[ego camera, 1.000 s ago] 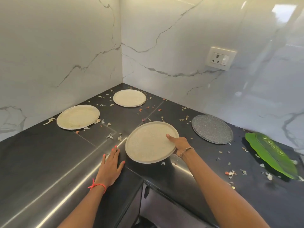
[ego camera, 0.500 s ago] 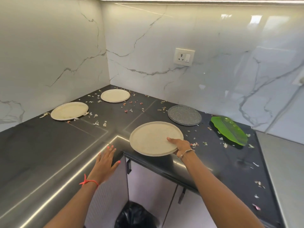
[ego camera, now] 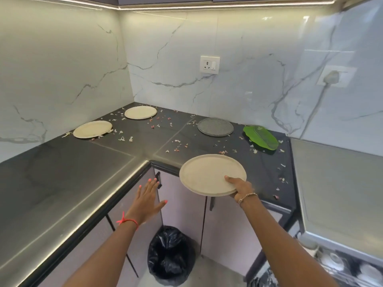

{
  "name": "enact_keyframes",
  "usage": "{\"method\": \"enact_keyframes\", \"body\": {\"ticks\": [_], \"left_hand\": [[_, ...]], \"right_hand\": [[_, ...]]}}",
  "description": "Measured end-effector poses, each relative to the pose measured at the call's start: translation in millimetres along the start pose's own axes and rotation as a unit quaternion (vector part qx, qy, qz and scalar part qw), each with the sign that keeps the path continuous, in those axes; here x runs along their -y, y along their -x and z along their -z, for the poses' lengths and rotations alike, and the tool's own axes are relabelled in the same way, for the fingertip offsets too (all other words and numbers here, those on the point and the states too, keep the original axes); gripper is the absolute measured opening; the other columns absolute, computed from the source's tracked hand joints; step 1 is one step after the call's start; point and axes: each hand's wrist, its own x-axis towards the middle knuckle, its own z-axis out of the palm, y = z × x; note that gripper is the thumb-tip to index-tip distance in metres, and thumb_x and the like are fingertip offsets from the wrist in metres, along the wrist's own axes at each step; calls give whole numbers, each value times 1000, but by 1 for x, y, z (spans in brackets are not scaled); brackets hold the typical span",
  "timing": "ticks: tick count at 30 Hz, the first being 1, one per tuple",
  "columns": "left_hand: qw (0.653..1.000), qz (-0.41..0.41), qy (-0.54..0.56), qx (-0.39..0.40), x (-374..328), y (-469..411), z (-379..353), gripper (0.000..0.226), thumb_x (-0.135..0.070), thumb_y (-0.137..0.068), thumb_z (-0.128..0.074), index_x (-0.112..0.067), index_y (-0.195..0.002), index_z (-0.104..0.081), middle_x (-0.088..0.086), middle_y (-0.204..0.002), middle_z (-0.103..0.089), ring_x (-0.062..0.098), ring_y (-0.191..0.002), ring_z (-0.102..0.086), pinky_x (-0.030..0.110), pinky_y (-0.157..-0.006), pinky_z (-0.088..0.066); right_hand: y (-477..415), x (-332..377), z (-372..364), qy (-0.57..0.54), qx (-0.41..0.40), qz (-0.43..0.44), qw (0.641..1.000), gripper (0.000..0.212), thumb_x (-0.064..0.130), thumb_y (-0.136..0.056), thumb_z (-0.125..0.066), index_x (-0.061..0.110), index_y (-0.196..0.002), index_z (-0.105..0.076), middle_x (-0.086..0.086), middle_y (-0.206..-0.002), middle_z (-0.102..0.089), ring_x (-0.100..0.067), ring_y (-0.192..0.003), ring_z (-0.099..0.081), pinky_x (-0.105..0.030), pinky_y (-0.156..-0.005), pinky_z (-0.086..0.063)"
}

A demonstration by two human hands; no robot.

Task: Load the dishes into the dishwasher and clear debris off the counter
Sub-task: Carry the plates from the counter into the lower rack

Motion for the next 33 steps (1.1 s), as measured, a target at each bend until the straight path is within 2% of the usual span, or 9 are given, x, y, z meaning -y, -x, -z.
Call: {"method": "enact_keyframes", "body": {"ticks": [3, 5, 10, 14, 19, 21, 23, 27, 33], "left_hand": [[1000, -22, 6, 0, -16, 42, -6, 82, -58, -91, -32, -8, -149, -4, 6, -158, 2, 20, -145, 9, 39, -115, 9], [999, -34, -2, 2, -26, 75, -14, 77, -51, -95, -36, -8, -149, -3, 7, -158, 3, 21, -145, 9, 37, -115, 10], [998, -54, 15, 8, -50, 153, -32, 77, -48, -95, -39, -6, -149, -4, 8, -158, 2, 22, -145, 8, 38, -115, 9], [998, -57, 33, 18, -70, 205, -48, 78, -52, -94, -39, -10, -150, -5, 5, -158, 1, 20, -145, 8, 36, -115, 9], [996, -74, 39, 40, -102, 252, -70, 85, -62, -89, -37, -10, -150, -8, 4, -158, -2, 19, -145, 6, 36, -115, 10], [994, -83, 42, 48, -119, 266, -78, 99, -75, -77, -22, -10, -149, -10, 3, -158, -4, 18, -145, 5, 37, -116, 9], [993, -99, 36, 50, -139, 279, -86, 105, -76, -69, -10, -10, -150, -9, 2, -158, -3, 17, -145, 6, 36, -115, 11], [990, -125, 30, 64, -185, 299, -105, 91, -68, -82, -27, -10, -150, -8, 2, -158, -1, 16, -145, 8, 35, -114, 13], [983, -149, 49, 96, -272, 320, -153, 101, -75, -72, -20, -10, -149, -11, 3, -158, -4, 16, -145, 7, 37, -116, 10]], "right_hand": [[30, -19, 34, -21, -5, 1, 1000, 52, -10, -74, -68, -4, -123, -51, -18, -122, -57, -31, -95, -55, -46, -62, -54], [52, -37, 59, -26, -17, 7, 999, 53, -7, -72, -70, -2, -122, -52, -19, -121, -58, -32, -95, -56, -43, -53, -56], [115, -82, 123, -46, -42, 3, 998, 56, -2, -73, -72, 1, -124, -51, -15, -118, -58, -34, -101, -56, -49, -70, -53], [156, -109, 173, -41, -43, -17, 998, 47, 0, -76, -70, 2, -120, -53, -15, -118, -58, -33, -104, -56, -41, -51, -57], [190, -131, 232, -40, -78, -11, 996, 57, 2, -74, -73, 1, -126, -51, -16, -124, -58, -37, -112, -55, -48, -69, -56], [201, -138, 255, -52, -74, -21, 996, 57, 3, -72, -73, 2, -125, -52, -18, -126, -57, -37, -111, -56, -47, -65, -57], [213, -143, 280, -60, -87, -24, 994, 55, 3, -73, -73, 1, -124, -53, -16, -126, -57, -36, -111, -56, -51, -75, -54], [233, -147, 332, -60, -122, -35, 990, 51, 3, -74, -73, -1, -122, -54, -19, -124, -58, -36, -112, -55, -51, -78, -52], [247, -138, 430, -84, -148, -45, 984, 46, 1, -76, -71, -2, -119, -54, -16, -124, -57, -35, -111, -55, -48, -84, -49]]}}
